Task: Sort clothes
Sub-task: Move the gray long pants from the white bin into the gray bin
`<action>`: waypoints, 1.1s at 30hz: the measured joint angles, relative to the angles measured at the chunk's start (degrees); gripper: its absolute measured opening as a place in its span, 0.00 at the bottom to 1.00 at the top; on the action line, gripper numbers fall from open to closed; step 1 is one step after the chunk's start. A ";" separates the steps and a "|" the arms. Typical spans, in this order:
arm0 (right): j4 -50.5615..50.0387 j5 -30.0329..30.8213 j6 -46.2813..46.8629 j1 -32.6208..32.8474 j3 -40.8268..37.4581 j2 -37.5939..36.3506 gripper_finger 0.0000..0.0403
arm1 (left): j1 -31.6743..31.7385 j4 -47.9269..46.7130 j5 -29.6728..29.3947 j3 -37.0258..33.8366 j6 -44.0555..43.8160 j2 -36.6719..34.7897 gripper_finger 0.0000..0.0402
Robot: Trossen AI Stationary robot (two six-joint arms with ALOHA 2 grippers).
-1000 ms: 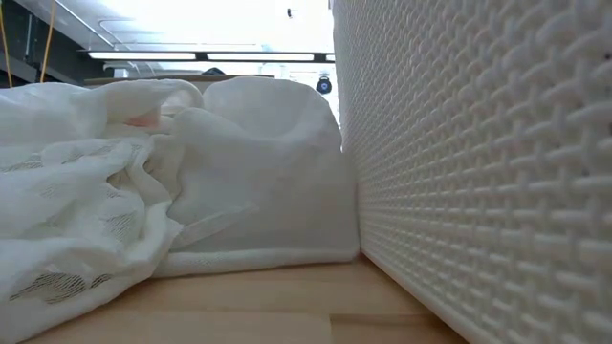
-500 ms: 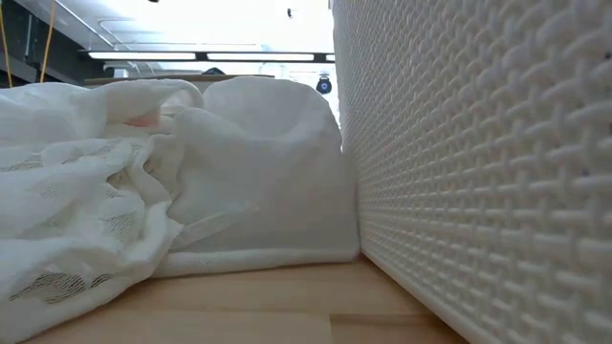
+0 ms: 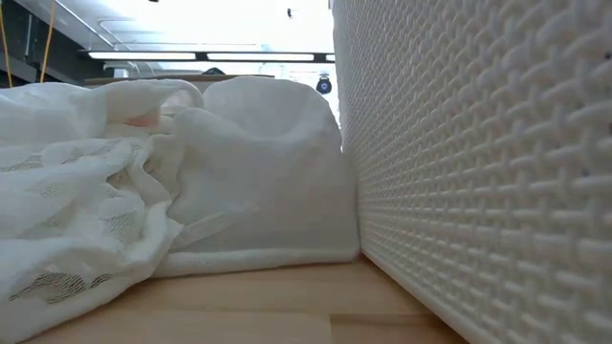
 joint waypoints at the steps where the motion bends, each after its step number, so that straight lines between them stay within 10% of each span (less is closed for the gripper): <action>1: -0.64 0.80 1.44 1.37 -0.50 -0.02 0.82 | 0.00 -0.02 -0.04 0.00 0.00 0.00 0.74; 20: -2.00 -3.26 -11.72 5.63 -3.20 22.21 0.78 | 0.00 -0.07 -0.57 0.00 -6.12 0.00 0.74; 23: -0.49 -5.73 -13.64 5.17 -3.21 26.23 0.59 | 0.00 -0.04 -0.57 0.00 -6.12 0.00 0.74; 27: 0.67 -7.81 -14.30 5.25 -2.78 26.83 0.10 | 0.00 0.28 -0.54 0.00 -6.10 0.00 0.74; 33: -4.76 -6.49 -6.92 5.07 9.04 15.80 0.01 | -0.02 3.37 -0.42 0.12 -3.55 -0.70 0.74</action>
